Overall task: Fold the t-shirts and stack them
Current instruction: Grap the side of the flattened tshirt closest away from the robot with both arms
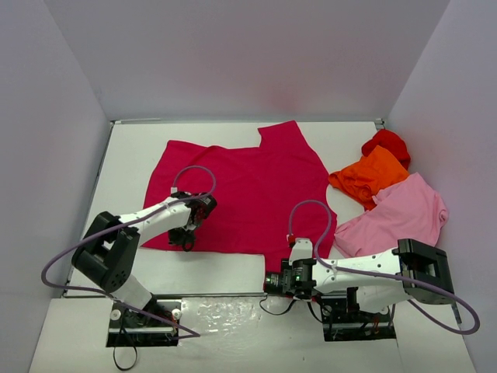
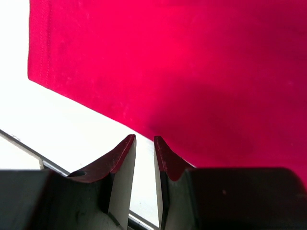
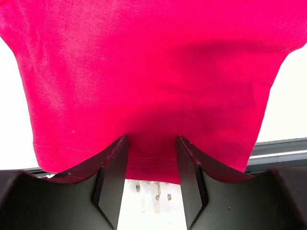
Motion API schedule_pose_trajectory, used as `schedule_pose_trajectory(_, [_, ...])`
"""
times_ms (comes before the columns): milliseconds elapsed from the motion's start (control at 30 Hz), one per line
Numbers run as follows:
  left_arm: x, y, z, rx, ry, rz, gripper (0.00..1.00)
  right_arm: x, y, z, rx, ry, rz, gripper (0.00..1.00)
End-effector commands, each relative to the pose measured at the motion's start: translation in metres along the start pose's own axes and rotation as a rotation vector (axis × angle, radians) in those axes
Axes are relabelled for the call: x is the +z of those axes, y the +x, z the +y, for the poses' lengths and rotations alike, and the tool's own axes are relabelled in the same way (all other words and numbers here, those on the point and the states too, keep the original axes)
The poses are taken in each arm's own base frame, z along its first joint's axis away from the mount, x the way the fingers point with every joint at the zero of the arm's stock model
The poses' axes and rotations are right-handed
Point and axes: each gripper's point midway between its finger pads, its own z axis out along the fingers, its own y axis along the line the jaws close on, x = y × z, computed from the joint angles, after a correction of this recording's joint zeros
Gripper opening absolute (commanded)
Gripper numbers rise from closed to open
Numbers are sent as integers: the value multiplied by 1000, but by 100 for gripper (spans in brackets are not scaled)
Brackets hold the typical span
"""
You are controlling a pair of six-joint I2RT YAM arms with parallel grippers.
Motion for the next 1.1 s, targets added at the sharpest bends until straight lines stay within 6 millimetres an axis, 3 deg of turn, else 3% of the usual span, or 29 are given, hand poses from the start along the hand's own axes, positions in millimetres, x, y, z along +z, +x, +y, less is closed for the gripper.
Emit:
schedule_pose_trajectory(0, [-2,-19,5,-43,-47,-51,20,1,-7,0,32,5,-30,42])
schedule_pose_trajectory(100, [6,-16,-4,-53,-17,-27,27,4,-2,-3,20,21,-17,42])
schedule_pose_trajectory(233, [16,-16,-14,-66,4,12,64,4,1,-2,9,20,-5,42])
schedule_pose_trajectory(300, [18,-18,-17,-83,27,24,71,4,1,-2,5,19,-2,42])
schedule_pose_trajectory(467, [15,-26,-25,-151,145,38,77,4,1,-4,1,17,2,42])
schedule_pose_trajectory(600, [25,-27,-35,-211,279,76,78,4,1,-3,-2,16,1,42])
schedule_pose_trajectory(667, [32,-19,-37,-248,347,142,78,5,2,-4,-7,19,3,42])
schedule_pose_trajectory(867, [42,-14,-26,-296,353,164,78,4,4,-6,-1,15,16,42])
schedule_pose_trajectory(1067, [40,-19,-29,-301,376,178,77,2,5,-6,13,1,26,41])
